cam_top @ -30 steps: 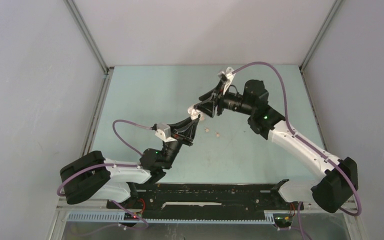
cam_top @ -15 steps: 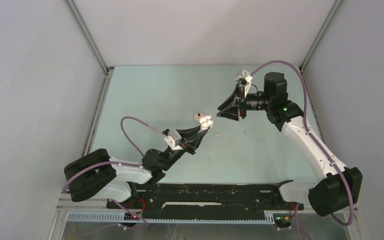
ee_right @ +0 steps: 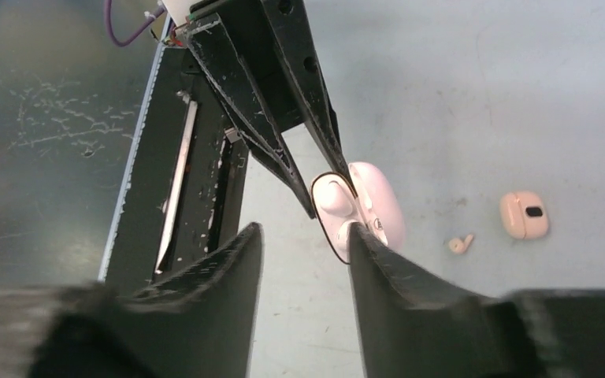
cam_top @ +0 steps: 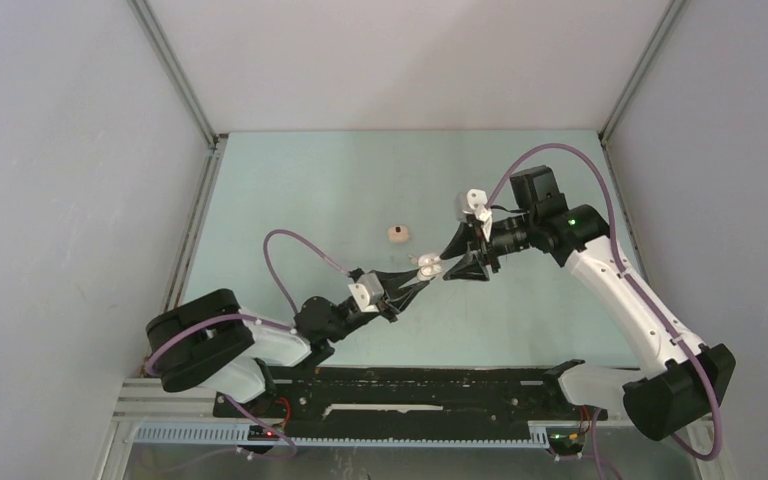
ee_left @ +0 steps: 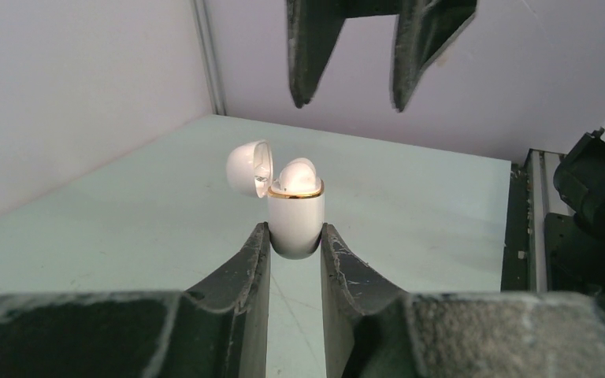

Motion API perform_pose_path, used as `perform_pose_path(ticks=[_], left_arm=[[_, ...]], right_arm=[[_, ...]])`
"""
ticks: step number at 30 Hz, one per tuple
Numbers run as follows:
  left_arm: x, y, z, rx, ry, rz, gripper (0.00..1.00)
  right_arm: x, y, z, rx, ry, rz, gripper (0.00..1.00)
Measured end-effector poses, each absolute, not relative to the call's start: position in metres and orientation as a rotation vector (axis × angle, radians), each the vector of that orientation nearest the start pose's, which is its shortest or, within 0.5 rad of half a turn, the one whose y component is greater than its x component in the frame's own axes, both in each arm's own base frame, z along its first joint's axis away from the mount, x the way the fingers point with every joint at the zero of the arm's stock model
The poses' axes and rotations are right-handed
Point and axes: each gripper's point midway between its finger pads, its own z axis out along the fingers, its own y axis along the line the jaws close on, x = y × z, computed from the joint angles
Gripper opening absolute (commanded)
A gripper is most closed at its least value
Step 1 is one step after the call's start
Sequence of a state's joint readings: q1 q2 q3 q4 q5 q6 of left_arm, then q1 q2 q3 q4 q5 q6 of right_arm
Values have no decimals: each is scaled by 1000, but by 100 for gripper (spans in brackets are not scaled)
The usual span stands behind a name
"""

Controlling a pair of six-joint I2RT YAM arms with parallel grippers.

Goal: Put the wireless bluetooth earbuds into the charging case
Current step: Close the charging case.

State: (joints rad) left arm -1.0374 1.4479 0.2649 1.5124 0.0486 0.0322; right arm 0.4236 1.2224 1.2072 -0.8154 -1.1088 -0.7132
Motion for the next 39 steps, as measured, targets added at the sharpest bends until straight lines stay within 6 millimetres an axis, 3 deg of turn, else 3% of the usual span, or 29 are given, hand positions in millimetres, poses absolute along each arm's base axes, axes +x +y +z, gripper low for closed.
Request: perform_pose_path(ticks=[4, 6, 18, 26, 32, 39], left_arm=[[188, -337, 210, 716, 1089, -905, 0], [186, -338, 210, 722, 1086, -909, 0], [182, -340, 210, 737, 1080, -933, 0], [180, -341, 209, 734, 1089, -961, 0], [180, -342, 207, 708, 1115, -982, 0], [189, -339, 202, 649, 1167, -973, 0]], right_arm=[[190, 233, 260, -1508, 1466, 1100, 81], [192, 230, 259, -1508, 1470, 1089, 87], [198, 235, 239, -1532, 1515, 1122, 89], [186, 246, 225, -1607, 1510, 1144, 88], [184, 251, 217, -1662, 1514, 1096, 87], [190, 244, 212, -1654, 1547, 1023, 87]])
